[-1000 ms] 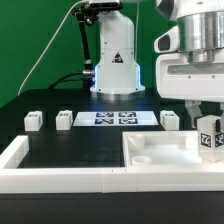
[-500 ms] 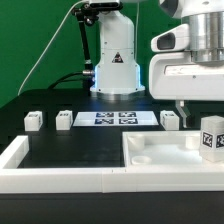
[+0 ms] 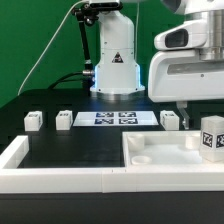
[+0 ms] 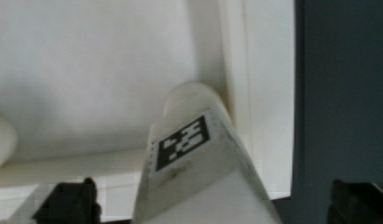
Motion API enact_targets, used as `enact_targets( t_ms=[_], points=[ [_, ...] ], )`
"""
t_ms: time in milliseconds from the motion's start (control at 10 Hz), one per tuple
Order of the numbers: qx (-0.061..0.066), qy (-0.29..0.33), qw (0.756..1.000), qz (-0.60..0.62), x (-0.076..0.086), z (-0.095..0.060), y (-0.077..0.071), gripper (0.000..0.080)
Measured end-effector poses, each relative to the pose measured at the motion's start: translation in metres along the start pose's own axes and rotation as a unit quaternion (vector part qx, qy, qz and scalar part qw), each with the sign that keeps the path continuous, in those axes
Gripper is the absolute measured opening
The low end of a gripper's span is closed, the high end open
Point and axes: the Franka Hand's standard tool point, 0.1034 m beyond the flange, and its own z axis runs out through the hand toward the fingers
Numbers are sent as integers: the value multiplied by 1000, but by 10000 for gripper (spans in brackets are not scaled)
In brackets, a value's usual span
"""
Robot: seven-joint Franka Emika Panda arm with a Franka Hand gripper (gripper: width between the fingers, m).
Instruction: Assemble square table
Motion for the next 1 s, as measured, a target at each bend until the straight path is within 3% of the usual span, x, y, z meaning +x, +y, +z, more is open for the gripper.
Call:
enact_targets(
  t_ms=[600, 800, 900, 1000],
  points=[
    [-7, 8, 984, -180, 0, 2, 2, 649],
    [-7, 8, 984, -178, 0, 3, 2, 411],
    [-7, 8, 984, -178, 0, 3, 2, 411],
    [-7, 8, 984, -178, 0, 3, 2, 290]
  ],
)
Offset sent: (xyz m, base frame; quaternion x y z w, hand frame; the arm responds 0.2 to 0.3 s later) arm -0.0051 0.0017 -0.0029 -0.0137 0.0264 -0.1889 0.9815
